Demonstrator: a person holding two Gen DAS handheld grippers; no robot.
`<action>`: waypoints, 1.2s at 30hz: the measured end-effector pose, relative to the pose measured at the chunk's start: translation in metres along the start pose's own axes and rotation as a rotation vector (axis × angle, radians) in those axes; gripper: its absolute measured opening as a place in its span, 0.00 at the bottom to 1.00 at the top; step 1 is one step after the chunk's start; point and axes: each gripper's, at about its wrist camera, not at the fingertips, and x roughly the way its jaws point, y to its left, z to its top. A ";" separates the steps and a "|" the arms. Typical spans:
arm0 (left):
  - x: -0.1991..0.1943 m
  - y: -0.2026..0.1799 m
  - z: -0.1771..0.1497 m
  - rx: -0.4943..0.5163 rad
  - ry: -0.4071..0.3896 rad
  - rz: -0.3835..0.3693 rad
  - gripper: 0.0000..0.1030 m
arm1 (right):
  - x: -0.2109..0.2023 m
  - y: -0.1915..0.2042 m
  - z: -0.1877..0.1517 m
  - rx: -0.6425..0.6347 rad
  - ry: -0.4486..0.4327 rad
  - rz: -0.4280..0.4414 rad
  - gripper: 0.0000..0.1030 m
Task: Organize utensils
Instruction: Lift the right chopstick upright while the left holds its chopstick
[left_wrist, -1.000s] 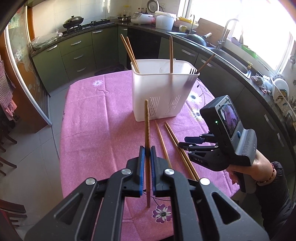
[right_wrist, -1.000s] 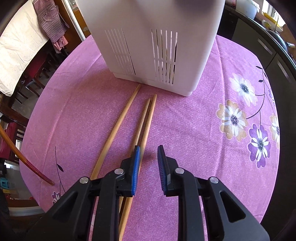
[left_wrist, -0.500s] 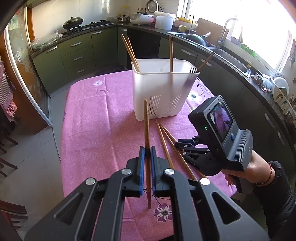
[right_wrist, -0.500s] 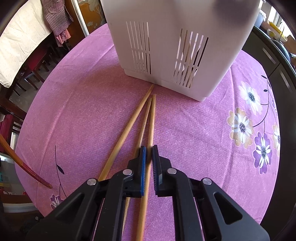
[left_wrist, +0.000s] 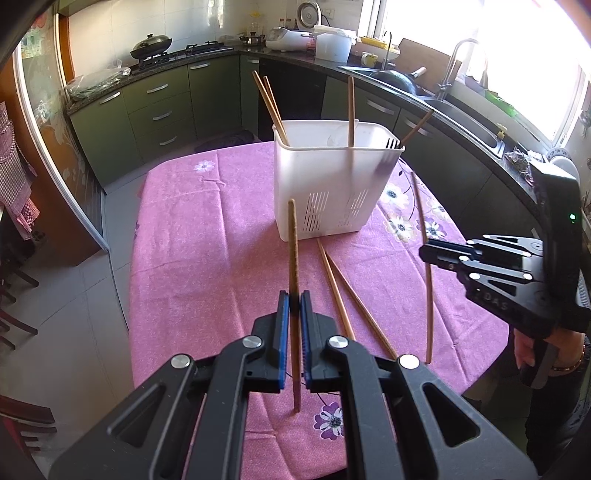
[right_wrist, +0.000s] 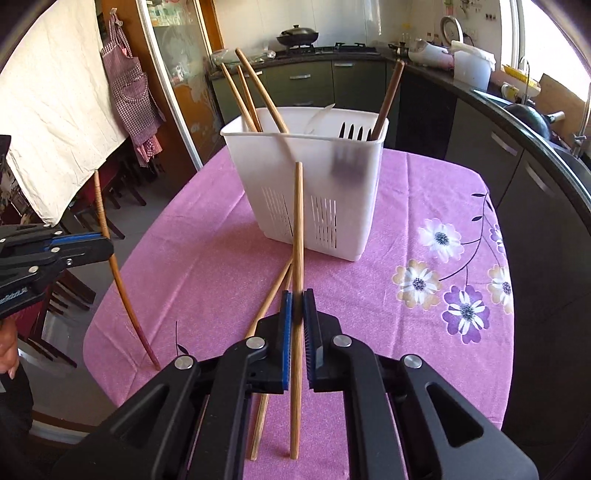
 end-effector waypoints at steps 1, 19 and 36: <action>-0.001 0.000 0.000 -0.001 -0.001 0.000 0.06 | -0.007 0.000 -0.004 0.000 -0.013 -0.001 0.07; -0.015 -0.006 -0.011 0.015 -0.026 0.017 0.06 | -0.091 -0.002 -0.067 0.036 -0.214 -0.009 0.07; -0.028 -0.007 -0.012 0.028 -0.053 0.021 0.06 | -0.084 -0.008 -0.067 0.051 -0.197 0.019 0.07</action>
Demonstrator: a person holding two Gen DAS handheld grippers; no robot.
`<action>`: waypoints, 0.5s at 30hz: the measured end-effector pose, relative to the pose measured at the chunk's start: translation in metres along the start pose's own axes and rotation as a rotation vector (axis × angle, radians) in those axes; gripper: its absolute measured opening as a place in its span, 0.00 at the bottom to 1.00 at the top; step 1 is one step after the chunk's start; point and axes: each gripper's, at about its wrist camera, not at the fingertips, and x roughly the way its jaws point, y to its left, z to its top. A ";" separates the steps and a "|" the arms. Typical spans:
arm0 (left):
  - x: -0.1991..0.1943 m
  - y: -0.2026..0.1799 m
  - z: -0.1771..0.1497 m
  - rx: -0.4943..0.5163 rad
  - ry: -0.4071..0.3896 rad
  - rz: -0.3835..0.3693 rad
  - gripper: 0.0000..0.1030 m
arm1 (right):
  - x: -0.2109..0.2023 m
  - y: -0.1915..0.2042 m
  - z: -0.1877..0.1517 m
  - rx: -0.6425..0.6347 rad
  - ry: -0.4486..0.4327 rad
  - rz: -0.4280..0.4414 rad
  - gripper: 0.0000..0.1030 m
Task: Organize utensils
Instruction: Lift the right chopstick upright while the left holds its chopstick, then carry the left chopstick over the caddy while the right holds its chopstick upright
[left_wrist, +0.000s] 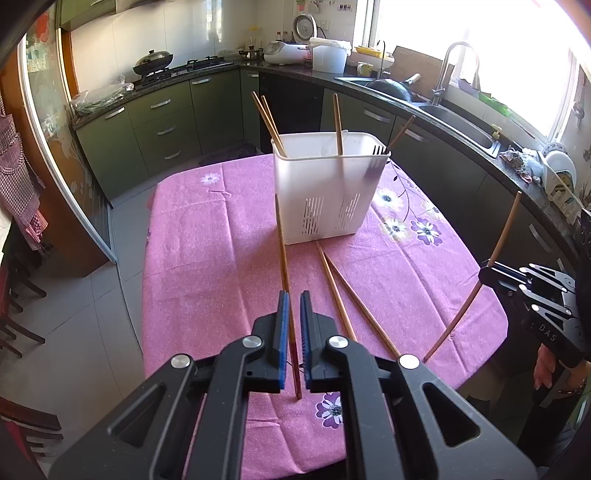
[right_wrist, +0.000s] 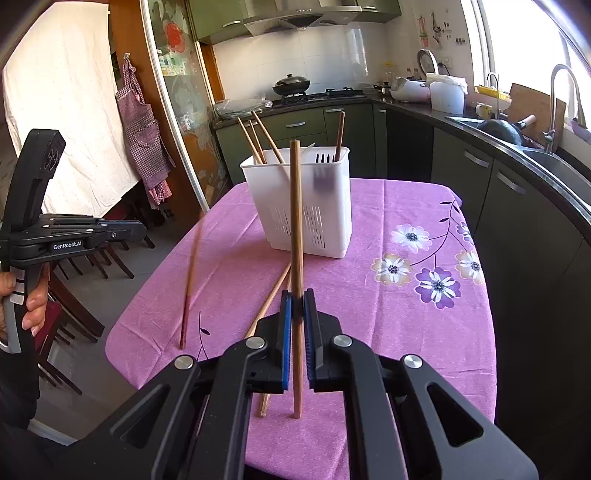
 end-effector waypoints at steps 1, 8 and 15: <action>-0.001 0.000 0.000 0.001 -0.001 0.000 0.06 | 0.000 0.000 0.000 0.001 0.000 0.000 0.07; 0.007 0.001 0.007 0.001 0.027 -0.003 0.06 | 0.001 -0.001 0.000 0.001 0.003 0.005 0.07; 0.085 0.011 0.023 -0.023 0.225 -0.003 0.16 | 0.001 -0.003 -0.001 0.003 0.003 0.015 0.07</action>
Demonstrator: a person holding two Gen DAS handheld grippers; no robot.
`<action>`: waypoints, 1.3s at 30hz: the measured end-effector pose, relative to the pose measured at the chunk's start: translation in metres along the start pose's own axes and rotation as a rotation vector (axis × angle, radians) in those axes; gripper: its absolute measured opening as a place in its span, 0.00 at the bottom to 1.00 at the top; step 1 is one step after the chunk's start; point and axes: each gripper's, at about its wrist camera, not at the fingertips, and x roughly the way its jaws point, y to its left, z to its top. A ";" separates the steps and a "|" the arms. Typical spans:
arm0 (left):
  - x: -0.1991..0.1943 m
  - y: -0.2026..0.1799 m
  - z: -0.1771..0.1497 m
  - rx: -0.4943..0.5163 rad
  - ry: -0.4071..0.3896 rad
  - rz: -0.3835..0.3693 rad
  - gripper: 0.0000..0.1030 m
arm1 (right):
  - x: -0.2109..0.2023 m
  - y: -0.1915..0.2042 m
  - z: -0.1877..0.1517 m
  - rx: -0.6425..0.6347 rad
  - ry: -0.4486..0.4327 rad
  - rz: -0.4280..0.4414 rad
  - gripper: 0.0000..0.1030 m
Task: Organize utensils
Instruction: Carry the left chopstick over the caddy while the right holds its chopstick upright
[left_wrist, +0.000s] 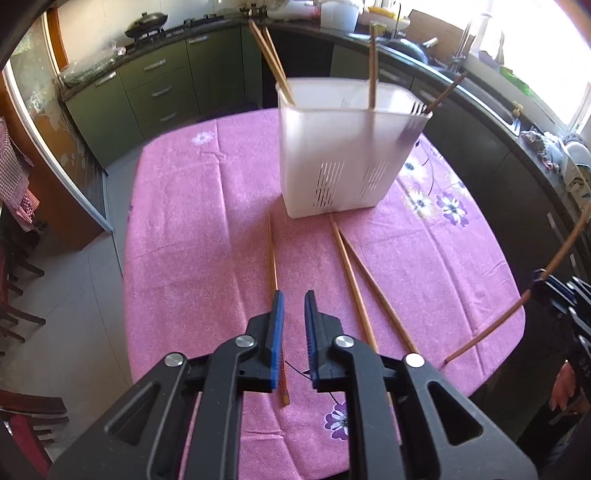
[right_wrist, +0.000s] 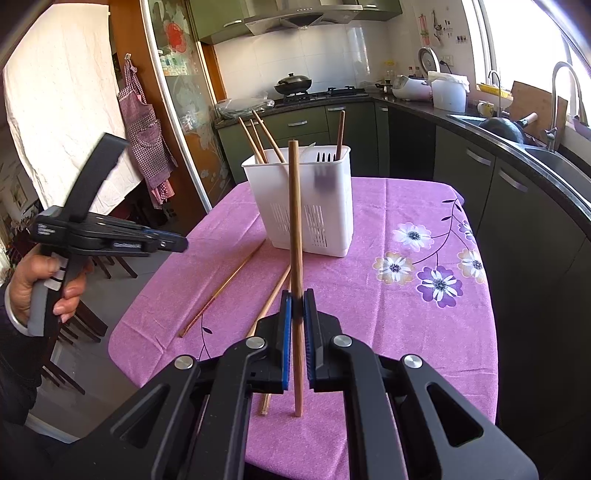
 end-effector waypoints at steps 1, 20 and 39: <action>0.014 0.002 0.005 -0.010 0.031 -0.004 0.17 | 0.000 0.000 0.000 0.000 0.000 0.001 0.07; 0.126 0.014 0.035 -0.056 0.234 0.074 0.06 | -0.001 -0.007 -0.001 0.014 -0.002 0.019 0.07; -0.050 0.011 -0.034 0.013 -0.146 0.066 0.06 | -0.009 -0.006 -0.007 0.013 -0.009 0.004 0.07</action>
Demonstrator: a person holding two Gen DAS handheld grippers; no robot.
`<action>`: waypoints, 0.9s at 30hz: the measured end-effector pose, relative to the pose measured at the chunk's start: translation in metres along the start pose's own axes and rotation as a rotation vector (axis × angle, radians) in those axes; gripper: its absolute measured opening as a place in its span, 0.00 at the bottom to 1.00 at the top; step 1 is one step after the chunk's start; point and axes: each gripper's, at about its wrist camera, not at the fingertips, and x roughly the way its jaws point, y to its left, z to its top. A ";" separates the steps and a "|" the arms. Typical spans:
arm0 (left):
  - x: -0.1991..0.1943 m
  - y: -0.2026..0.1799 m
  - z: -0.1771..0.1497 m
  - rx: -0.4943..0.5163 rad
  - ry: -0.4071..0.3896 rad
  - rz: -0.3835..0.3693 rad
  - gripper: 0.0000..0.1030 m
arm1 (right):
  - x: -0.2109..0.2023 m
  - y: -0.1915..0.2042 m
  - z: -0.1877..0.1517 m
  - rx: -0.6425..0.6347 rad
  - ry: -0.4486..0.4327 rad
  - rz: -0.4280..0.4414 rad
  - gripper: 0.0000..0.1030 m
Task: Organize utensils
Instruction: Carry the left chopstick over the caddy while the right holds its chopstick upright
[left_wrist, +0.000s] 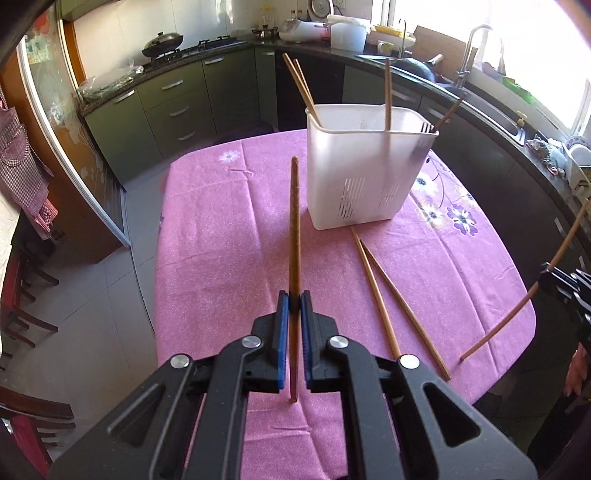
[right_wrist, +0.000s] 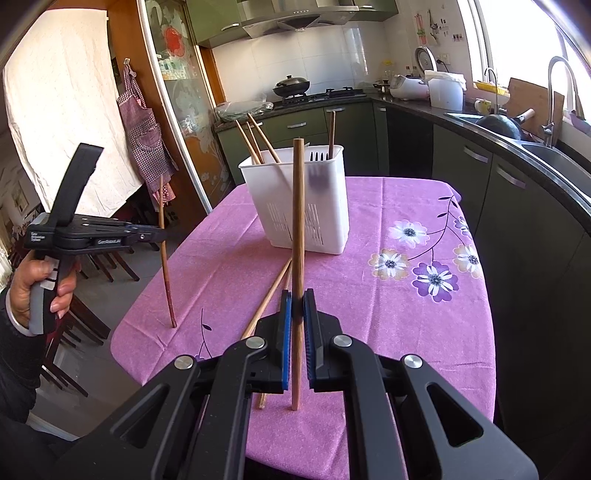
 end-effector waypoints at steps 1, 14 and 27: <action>-0.005 -0.001 -0.003 0.003 -0.008 -0.004 0.06 | 0.000 0.001 0.000 -0.001 0.000 0.000 0.07; -0.015 0.001 -0.008 -0.001 -0.032 -0.026 0.06 | -0.002 0.005 -0.002 -0.014 0.005 -0.008 0.07; -0.038 -0.006 0.039 0.009 -0.057 -0.051 0.06 | 0.001 0.000 -0.004 -0.002 0.009 -0.002 0.07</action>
